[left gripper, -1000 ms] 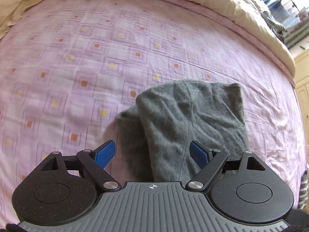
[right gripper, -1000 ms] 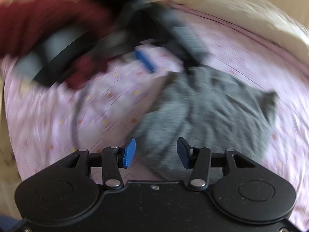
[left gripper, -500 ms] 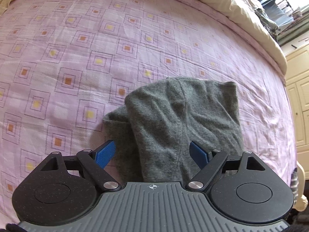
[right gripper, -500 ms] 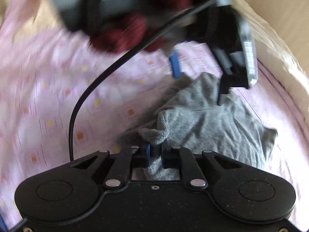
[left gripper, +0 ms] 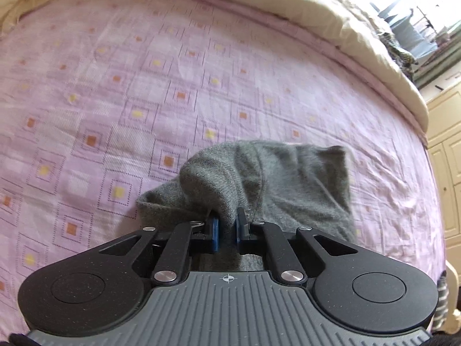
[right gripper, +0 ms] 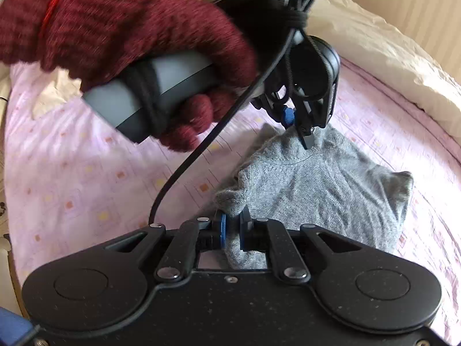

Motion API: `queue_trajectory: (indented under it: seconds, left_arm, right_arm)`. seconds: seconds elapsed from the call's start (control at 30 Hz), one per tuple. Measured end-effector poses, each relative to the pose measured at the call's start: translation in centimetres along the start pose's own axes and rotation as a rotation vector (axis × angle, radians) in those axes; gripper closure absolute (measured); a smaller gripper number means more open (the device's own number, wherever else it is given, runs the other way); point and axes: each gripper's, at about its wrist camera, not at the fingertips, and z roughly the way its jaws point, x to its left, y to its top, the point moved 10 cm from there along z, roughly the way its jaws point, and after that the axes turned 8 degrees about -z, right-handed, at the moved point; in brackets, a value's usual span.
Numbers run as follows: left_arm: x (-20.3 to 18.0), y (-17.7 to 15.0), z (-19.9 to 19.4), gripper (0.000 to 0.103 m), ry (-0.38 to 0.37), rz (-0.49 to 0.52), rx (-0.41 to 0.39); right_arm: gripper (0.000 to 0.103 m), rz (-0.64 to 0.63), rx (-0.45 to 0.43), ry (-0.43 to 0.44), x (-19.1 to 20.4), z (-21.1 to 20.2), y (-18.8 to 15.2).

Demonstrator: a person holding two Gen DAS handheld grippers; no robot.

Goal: Fold small clothes

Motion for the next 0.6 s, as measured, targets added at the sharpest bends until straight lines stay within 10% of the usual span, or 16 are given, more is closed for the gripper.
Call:
queue_trajectory:
  seconds: [0.3,0.43,0.6]
  left_arm:
    - [4.5,-1.1,1.9,0.086,0.109,-0.013,0.057]
    - [4.7,-0.1,0.0,0.067,0.111,-0.016,-0.02]
    - [3.3,0.4,-3.1,0.05,0.078,0.018,-0.121]
  right_arm:
    - [0.075,-0.037,0.104,0.089,2.0,4.2,-1.6]
    - [0.03,0.054,0.033,0.132,0.3,2.1,-1.6]
    - [0.025,0.186,-0.004,0.106,-3.1,-0.4,-2.9]
